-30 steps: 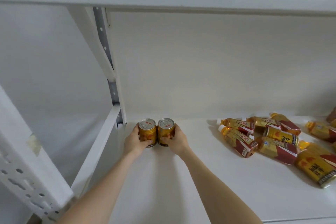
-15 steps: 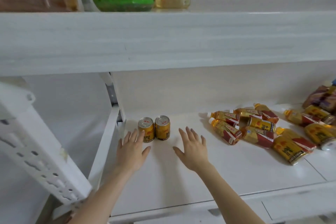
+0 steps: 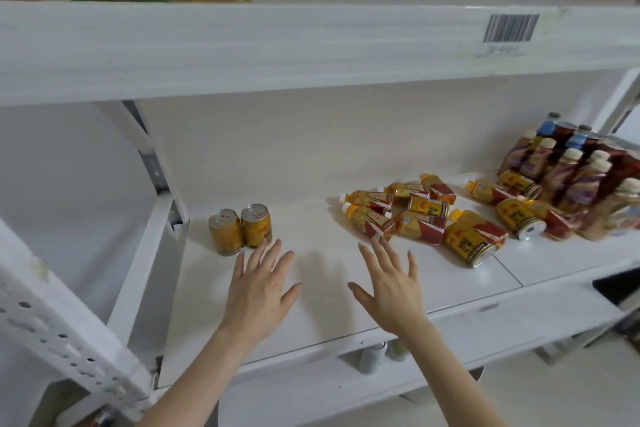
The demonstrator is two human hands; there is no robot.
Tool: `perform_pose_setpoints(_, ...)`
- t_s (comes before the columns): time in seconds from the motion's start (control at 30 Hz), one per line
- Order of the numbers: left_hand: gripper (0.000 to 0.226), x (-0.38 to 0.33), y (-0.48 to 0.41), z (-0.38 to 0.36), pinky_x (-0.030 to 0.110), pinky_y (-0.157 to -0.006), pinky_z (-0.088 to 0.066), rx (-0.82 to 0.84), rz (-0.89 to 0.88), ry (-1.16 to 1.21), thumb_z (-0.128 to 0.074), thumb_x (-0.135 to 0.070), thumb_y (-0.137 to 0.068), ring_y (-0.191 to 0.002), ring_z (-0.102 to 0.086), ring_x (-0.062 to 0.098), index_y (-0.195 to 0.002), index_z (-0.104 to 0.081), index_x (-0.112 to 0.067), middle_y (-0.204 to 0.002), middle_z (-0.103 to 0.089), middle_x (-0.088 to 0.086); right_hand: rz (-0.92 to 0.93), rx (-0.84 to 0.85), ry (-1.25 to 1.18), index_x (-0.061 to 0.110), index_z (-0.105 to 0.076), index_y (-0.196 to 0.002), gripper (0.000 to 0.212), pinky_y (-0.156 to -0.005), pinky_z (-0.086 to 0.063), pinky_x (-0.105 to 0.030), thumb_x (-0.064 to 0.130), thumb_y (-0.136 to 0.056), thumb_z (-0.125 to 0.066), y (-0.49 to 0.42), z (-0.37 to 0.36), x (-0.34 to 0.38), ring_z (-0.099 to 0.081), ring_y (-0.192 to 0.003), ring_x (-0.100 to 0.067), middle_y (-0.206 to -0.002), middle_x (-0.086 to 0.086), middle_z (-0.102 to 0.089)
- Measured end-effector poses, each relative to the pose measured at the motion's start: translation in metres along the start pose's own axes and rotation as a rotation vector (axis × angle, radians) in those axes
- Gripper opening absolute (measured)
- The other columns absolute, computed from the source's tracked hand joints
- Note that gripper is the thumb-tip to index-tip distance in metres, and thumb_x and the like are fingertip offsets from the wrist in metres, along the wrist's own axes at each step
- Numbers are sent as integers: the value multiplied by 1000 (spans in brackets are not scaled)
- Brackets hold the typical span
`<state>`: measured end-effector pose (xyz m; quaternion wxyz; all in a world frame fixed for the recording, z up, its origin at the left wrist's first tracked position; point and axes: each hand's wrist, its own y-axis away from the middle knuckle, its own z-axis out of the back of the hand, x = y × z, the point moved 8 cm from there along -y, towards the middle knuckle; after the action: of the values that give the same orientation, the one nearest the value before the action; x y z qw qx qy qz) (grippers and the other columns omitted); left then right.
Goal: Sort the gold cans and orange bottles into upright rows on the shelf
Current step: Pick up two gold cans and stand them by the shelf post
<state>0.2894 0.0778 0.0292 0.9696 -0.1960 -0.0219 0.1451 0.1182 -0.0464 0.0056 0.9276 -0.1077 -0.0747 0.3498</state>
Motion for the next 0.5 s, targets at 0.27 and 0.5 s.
perform_pose_setpoints(0.27,52,-88,-17,-4,54,-98,-43,-39,48,9,-67,-46,-78,-126,-51,31,-121,-58,-20,-133,-58,6,1,3,31,24,-38,-141,72,-109,-27,-56,68,-85,-29,16,10,-81,-37,-138,-26,-148,-5,-42)
perform_pose_setpoints(0.5,52,-166,-33,-10,54,-98,-43,-43,96,6,-72,-43,-75,-123,-53,31,-119,-60,-18,-129,-60,7,96,5,-12,23,-34,-142,66,-113,-18,-56,61,-88,-37,27,24,-145,-27,-143,-25,-153,-6,-33)
